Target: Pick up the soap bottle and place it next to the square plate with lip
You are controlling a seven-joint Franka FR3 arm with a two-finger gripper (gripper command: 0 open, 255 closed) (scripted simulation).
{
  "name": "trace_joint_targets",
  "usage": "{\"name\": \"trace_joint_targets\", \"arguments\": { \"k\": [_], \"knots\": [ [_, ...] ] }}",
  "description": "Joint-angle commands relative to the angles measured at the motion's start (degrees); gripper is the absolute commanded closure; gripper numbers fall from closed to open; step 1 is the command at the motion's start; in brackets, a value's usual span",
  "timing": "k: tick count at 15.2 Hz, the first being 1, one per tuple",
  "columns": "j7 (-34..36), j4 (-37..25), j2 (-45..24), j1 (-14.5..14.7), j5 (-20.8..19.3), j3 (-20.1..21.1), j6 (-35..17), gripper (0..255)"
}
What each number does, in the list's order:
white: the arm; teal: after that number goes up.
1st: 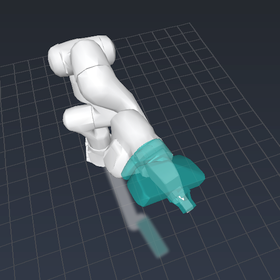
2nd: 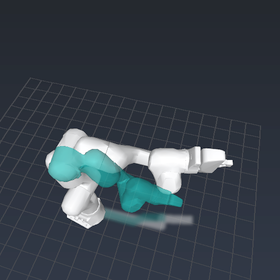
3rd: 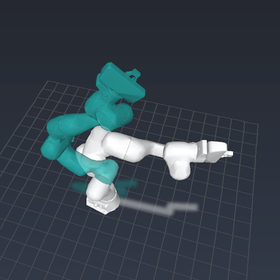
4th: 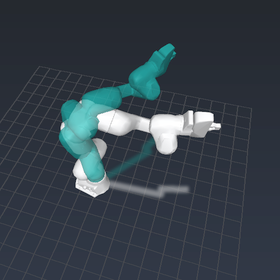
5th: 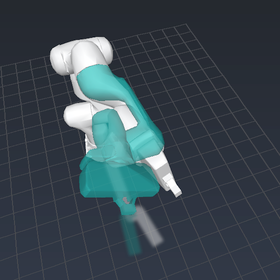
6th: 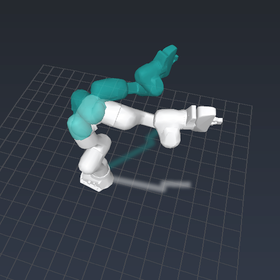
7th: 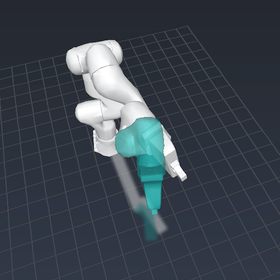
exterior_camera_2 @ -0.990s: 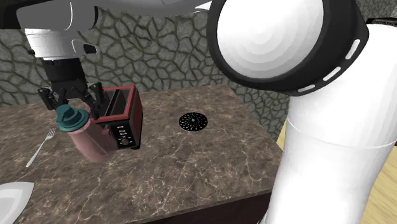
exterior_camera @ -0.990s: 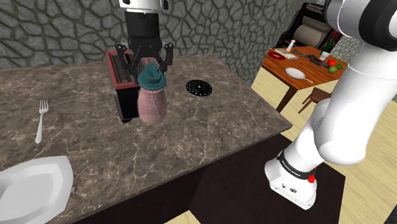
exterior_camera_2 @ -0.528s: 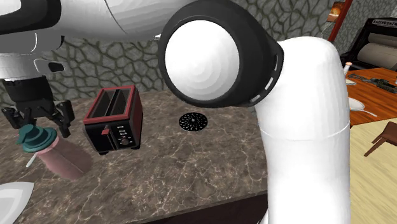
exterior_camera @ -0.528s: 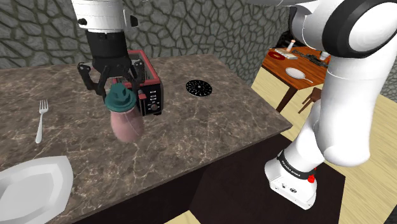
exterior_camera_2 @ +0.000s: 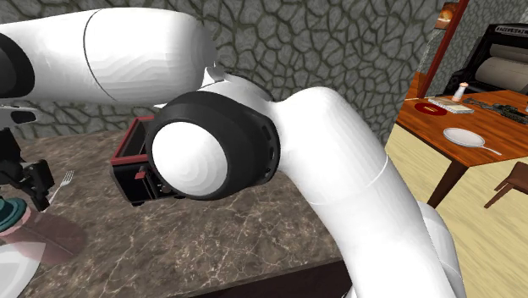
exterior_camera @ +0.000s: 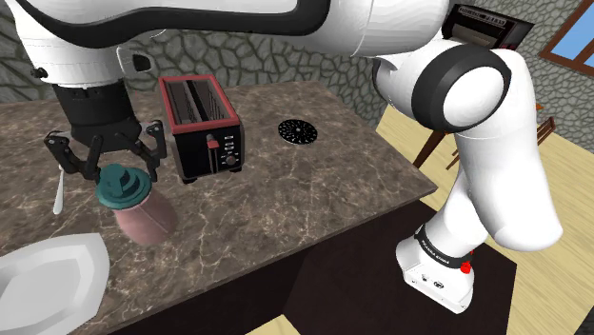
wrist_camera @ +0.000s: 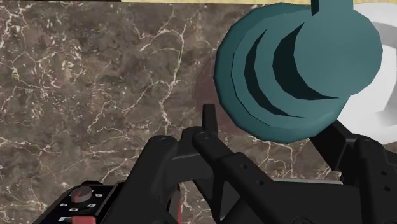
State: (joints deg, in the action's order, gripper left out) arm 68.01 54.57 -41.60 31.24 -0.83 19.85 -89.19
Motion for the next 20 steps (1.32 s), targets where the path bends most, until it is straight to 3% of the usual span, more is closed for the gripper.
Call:
{"name": "trace_joint_targets", "arguments": {
  "k": [1, 14, 20],
  "knots": [
    [0.4, -0.7, -1.2, 0.6, -0.3, -0.1, -0.6, 255],
    [-0.8, 10.5, -0.8, -0.7, -0.2, -0.3, -11.1, 255],
    [-0.8, 10.5, -0.8, -0.7, -0.2, -0.3, -11.1, 255]
  ]
}}
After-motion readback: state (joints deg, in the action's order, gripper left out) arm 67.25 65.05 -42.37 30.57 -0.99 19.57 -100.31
